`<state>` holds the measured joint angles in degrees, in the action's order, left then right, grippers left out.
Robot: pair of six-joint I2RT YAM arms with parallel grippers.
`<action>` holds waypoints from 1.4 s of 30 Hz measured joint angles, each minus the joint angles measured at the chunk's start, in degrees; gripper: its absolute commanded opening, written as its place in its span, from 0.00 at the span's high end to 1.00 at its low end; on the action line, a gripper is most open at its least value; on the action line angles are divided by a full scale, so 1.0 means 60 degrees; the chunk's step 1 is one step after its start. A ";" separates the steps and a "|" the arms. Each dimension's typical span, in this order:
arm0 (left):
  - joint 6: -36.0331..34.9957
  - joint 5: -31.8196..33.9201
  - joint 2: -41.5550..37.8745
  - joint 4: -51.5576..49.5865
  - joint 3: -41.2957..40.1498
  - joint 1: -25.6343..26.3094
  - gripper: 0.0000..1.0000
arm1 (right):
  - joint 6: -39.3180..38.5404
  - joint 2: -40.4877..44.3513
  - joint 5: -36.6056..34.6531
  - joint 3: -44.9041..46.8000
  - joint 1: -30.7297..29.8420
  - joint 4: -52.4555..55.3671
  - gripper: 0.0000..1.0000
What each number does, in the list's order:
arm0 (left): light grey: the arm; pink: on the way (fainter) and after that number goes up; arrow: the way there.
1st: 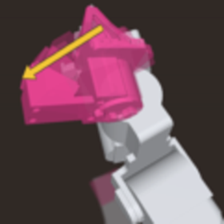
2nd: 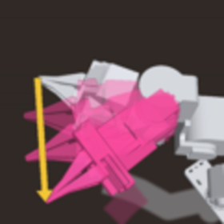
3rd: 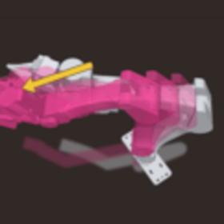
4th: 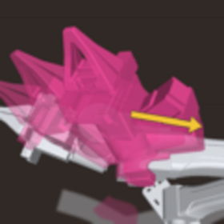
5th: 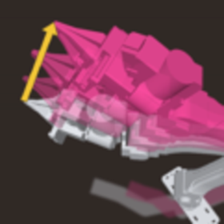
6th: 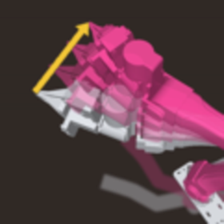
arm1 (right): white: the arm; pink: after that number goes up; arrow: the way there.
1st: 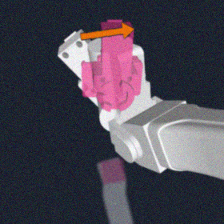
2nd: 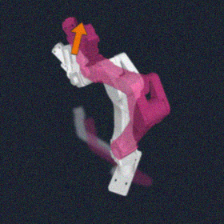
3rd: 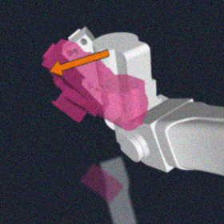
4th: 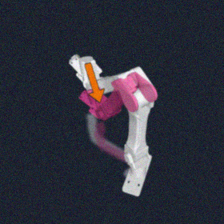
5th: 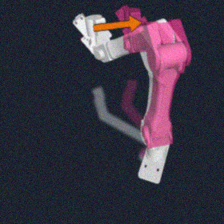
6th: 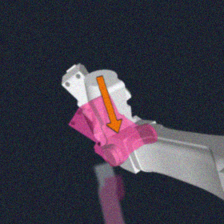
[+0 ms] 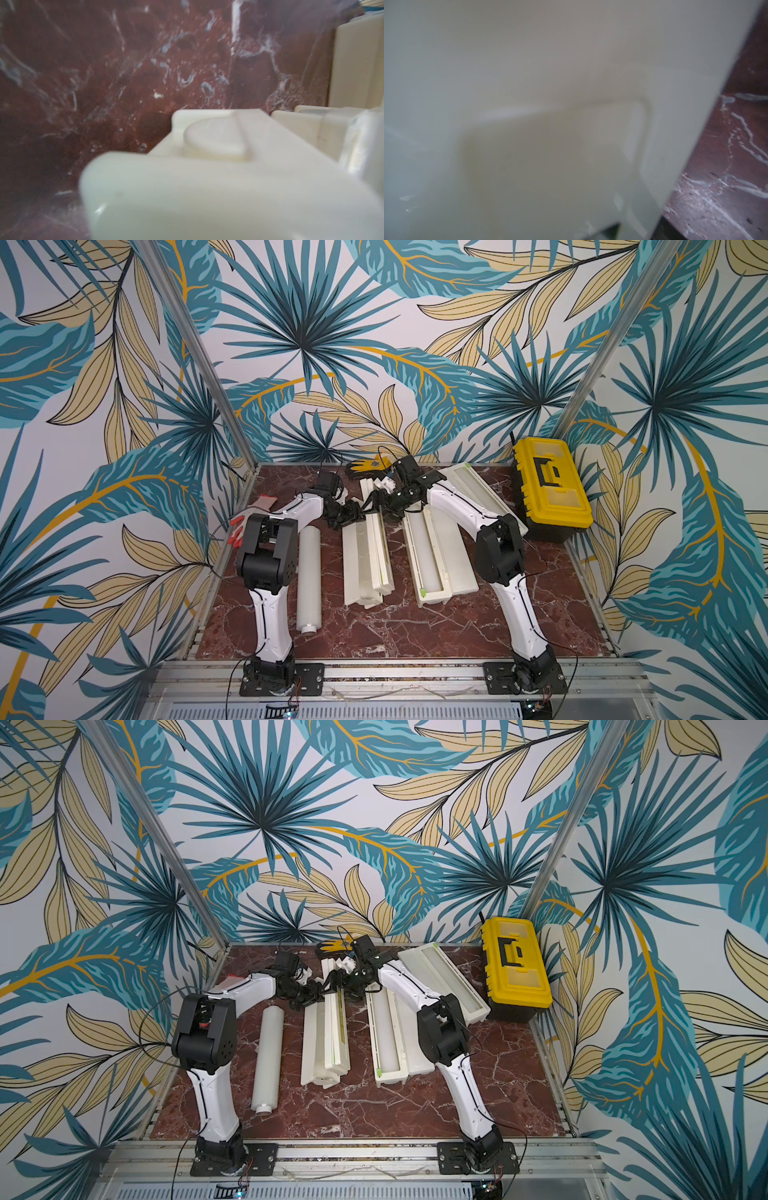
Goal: Put plastic wrap rolls into dispensers
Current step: Place the plastic wrap cutting box at the center of the board, then place the lid at the center of the board.
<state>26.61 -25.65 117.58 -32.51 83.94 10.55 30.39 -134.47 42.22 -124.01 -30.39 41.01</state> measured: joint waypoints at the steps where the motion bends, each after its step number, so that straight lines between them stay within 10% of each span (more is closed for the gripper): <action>1: -0.0087 0.0040 0.0040 -0.0098 0.0000 0.0025 0.38 | -0.0007 0.0087 -0.0033 -0.0007 0.0004 0.0011 0.44; 34: -0.1920 0.2630 0.0084 -0.2696 0.1166 -0.0612 0.46 | -0.1035 -0.0153 -0.4630 -0.0084 -0.0648 0.2517 0.41; 42: -0.2018 0.2506 -0.0452 -0.3049 0.1180 -0.0729 0.06 | -0.1107 -0.0576 -0.5625 -0.0455 -0.0892 0.2499 0.40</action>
<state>14.50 -10.61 114.87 -50.81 91.02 6.17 23.75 -137.93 8.47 -126.74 -35.75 56.01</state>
